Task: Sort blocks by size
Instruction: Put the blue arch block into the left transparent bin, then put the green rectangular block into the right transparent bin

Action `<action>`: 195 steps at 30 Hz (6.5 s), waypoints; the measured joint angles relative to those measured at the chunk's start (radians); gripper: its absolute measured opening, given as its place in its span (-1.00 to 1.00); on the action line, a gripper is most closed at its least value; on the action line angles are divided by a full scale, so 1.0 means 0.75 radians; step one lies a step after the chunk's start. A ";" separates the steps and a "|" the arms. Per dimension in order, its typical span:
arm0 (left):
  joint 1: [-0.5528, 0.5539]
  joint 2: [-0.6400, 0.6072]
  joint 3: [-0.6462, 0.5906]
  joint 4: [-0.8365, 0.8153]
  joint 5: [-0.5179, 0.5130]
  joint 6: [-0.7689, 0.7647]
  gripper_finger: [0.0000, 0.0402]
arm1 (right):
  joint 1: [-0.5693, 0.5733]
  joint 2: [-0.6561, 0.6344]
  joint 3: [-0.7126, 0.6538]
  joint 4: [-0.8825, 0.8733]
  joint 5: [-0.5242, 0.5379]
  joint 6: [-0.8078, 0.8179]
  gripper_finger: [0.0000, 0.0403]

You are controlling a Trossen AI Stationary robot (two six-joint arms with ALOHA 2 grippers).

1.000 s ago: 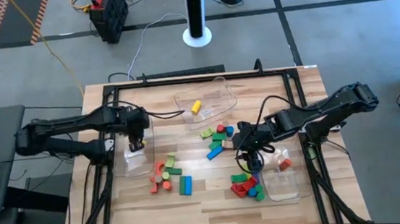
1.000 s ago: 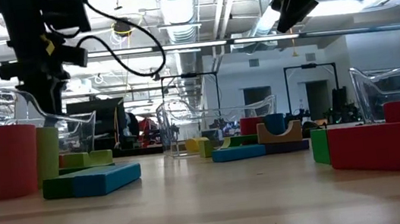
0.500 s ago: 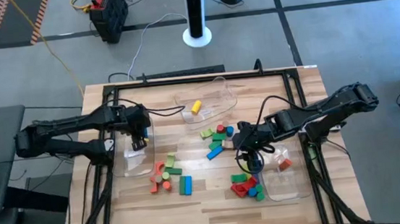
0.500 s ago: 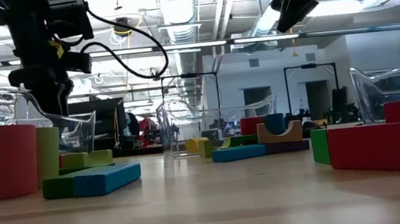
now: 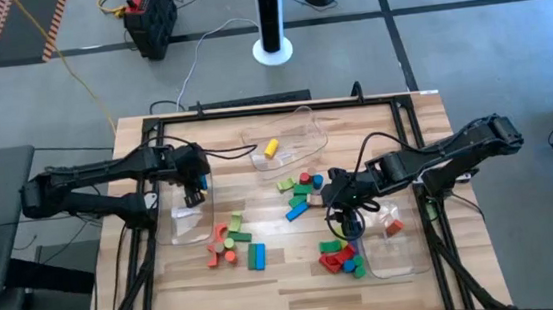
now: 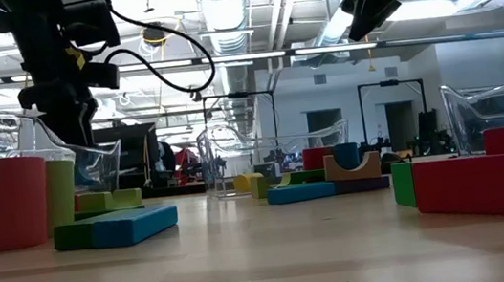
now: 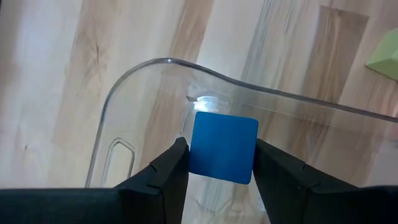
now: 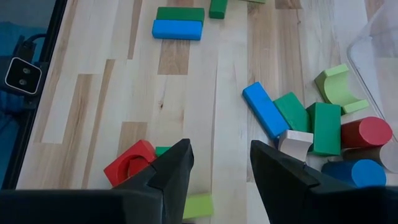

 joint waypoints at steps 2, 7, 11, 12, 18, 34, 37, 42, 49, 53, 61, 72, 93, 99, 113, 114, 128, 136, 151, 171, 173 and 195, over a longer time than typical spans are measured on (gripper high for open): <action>-0.001 0.000 0.000 -0.001 0.000 0.000 -0.17 | 0.000 0.000 0.000 0.000 0.000 0.000 -0.03; -0.001 0.000 0.000 -0.002 0.000 0.000 -0.01 | 0.000 0.000 0.000 0.000 0.000 0.000 -0.03; -0.001 0.000 0.000 -0.002 -0.019 0.005 0.14 | 0.000 0.000 0.000 0.000 0.000 0.000 -0.03; -0.001 0.000 0.000 -0.002 -0.029 0.006 0.17 | 0.000 0.000 0.000 0.000 0.000 0.000 -0.03; -0.001 -0.024 0.001 0.001 -0.053 0.009 0.22 | 0.000 0.000 0.000 0.000 -0.001 -0.003 -0.03; -0.057 -0.217 0.110 0.027 0.019 0.003 0.22 | -0.007 0.000 -0.001 0.036 -0.001 -0.045 -0.03; -0.111 -0.230 0.128 0.057 0.058 0.001 0.22 | -0.007 0.000 -0.001 0.038 -0.001 -0.049 -0.03; -0.224 -0.224 0.146 0.110 0.113 -0.001 0.22 | -0.007 0.000 -0.001 0.042 -0.001 -0.050 -0.03; -0.399 -0.203 0.148 0.176 0.149 0.001 0.22 | -0.007 0.000 -0.001 0.042 -0.001 -0.049 -0.03; -0.489 -0.178 0.148 0.208 0.148 0.001 0.22 | -0.007 0.000 -0.001 0.054 -0.002 -0.050 -0.03; -0.636 -0.074 0.148 0.323 0.160 0.003 0.22 | -0.007 0.000 -0.008 0.066 -0.002 -0.049 -0.03; -0.702 0.159 0.148 0.409 0.160 -0.016 0.22 | -0.003 0.000 -0.008 0.062 -0.003 -0.038 -0.03; -0.702 0.381 0.148 0.529 0.157 -0.047 0.22 | -0.003 0.000 -0.008 0.036 -0.003 -0.023 -0.03; -0.706 0.437 0.154 0.556 0.162 -0.039 0.22 | 0.006 0.000 -0.008 0.018 -0.004 0.007 -0.03; -0.705 0.670 0.254 0.532 0.177 0.029 0.22 | 0.095 0.000 -0.008 -0.051 0.025 0.093 -0.03; -0.705 0.687 0.256 0.531 0.195 0.029 0.22 | 0.100 0.000 -0.008 -0.053 0.030 0.095 -0.03; -0.747 0.754 0.257 0.548 0.230 -0.011 0.19 | 0.117 0.000 -0.008 -0.052 0.063 0.081 -0.03; -0.742 0.791 0.260 0.549 0.219 -0.023 -0.01 | 0.116 0.000 -0.008 -0.042 0.096 0.070 -0.03; -0.737 0.930 0.403 0.445 0.203 0.060 -0.32 | 0.116 0.000 -0.007 -0.040 0.095 0.069 -0.03; -0.666 0.926 0.569 0.307 0.203 0.176 -0.57 | 0.136 0.000 -0.007 -0.060 0.099 0.073 -0.03; -0.666 0.926 0.613 0.286 0.187 0.199 -0.57 | 0.136 0.000 -0.007 -0.081 0.133 0.086 -0.03; -0.503 0.512 0.823 0.224 0.082 0.356 -0.57 | 0.154 -0.182 -0.007 -0.012 0.450 0.023 -0.03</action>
